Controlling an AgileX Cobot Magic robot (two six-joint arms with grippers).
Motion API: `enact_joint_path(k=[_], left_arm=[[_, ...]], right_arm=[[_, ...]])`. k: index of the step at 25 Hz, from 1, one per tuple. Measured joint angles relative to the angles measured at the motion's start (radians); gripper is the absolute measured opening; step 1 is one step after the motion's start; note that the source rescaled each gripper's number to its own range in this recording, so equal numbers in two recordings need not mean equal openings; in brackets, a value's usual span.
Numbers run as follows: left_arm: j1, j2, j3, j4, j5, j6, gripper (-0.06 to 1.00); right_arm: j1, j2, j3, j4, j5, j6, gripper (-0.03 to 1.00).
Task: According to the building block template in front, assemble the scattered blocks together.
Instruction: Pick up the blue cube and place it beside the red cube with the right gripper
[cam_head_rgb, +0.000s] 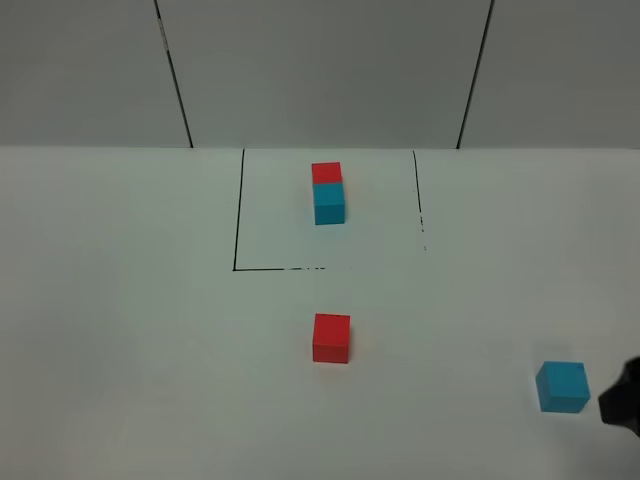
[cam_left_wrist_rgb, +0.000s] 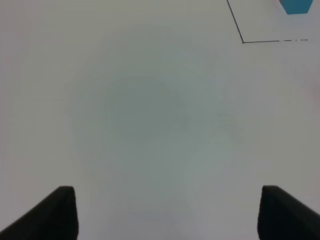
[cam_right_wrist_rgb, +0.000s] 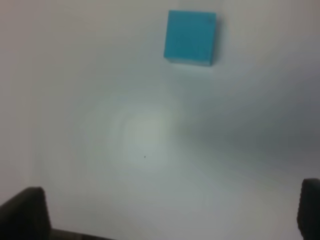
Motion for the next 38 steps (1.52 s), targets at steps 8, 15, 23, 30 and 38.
enact_joint_path(k=[8,15,23,30,38], left_arm=[[0.0,0.0,0.0,0.0,0.0,0.0,0.62],[0.0,0.0,0.0,0.0,0.0,0.0,0.62],[0.0,0.0,0.0,0.0,0.0,0.0,0.62],[0.0,0.0,0.0,0.0,0.0,0.0,0.62],[0.0,0.0,0.0,0.0,-0.001,0.0,0.62]], right_arm=[[0.0,0.543,-0.161,0.005,-0.179,0.003,1.0],[0.036,0.704,-0.174,0.004,-0.273,0.004,1.0],[0.045,0.749,-0.175,-0.004,-0.324,0.018,1.0],[0.045,0.782,-0.175,-0.006,-0.339,0.019,1.0],[0.045,0.824,-0.176,-0.007,-0.347,0.019,1.0]])
